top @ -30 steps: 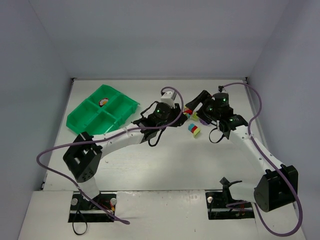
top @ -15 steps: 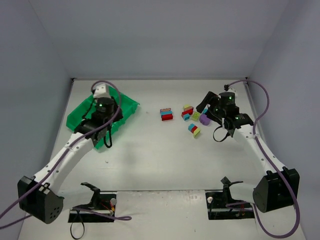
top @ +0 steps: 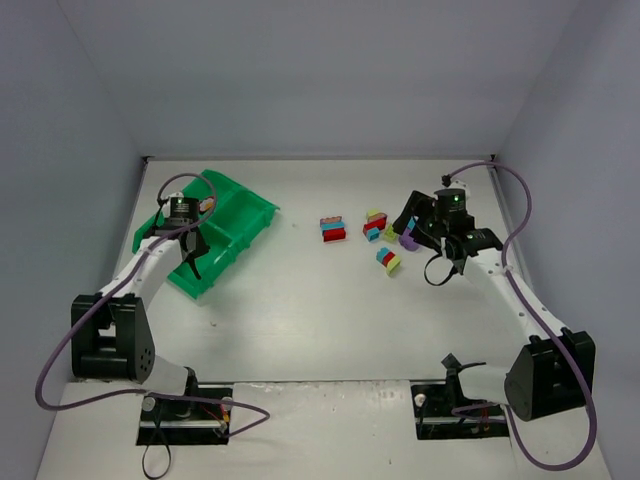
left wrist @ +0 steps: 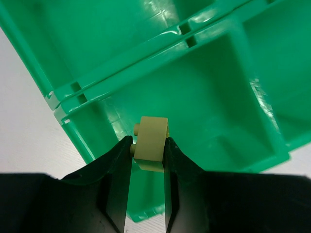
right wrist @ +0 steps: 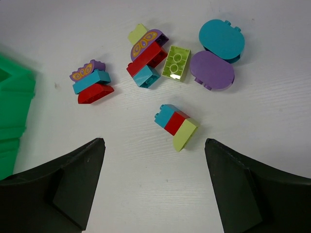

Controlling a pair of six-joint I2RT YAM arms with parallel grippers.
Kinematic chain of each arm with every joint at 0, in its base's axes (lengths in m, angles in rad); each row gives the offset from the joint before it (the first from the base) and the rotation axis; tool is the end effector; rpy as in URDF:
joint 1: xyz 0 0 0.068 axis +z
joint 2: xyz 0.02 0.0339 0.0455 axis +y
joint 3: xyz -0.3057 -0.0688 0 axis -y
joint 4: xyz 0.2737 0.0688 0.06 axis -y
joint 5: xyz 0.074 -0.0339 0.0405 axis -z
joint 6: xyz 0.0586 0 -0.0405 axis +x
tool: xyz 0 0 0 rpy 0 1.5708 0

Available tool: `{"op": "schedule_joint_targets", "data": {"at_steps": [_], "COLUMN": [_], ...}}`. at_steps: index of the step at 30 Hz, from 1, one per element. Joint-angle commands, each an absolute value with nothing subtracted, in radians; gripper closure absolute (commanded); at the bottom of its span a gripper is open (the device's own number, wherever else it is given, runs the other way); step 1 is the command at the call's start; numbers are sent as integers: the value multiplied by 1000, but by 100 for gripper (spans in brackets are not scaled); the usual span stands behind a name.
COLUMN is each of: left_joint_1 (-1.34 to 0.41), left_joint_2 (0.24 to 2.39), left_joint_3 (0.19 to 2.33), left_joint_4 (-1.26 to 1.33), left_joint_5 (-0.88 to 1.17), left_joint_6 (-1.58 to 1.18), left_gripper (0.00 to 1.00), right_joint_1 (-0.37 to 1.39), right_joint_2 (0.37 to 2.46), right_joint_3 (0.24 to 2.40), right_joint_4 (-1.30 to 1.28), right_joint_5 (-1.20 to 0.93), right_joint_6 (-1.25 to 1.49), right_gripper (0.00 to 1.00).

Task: Sort the legos into containers by color

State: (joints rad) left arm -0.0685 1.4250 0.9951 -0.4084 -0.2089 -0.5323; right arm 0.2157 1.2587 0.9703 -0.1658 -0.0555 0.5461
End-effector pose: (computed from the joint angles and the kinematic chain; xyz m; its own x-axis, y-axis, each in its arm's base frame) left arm 0.3373 -0.0110 0.2588 -0.6029 -0.4563 -0.6545 -0.4380 0.8749 -0.2065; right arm 0.3165 0.0727 0.3260 -0.5025 0.4208 -0.7553 -0.0016 0.8731 0.4875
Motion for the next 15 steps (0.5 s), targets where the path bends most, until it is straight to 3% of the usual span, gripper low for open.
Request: {"op": "schedule_joint_targets", "data": {"at_steps": [1, 10, 15], "left_joint_1": [-48, -44, -44], "left_joint_2": [1449, 1437, 1404], "left_joint_3": [1069, 1089, 1111], "left_joint_4": [-382, -377, -416], "left_joint_5": [-202, -195, -195], "left_joint_6": [-485, -456, -443], "left_gripper": [81, 48, 43], "right_joint_1": [216, 230, 255], "right_joint_2": [1264, 1316, 1367], "right_joint_3": [959, 934, 954], "right_joint_4": [-147, -156, -155], "right_joint_5": [-25, -8, -3], "right_joint_6": [522, 526, 537], "right_gripper": [20, 23, 32]}}
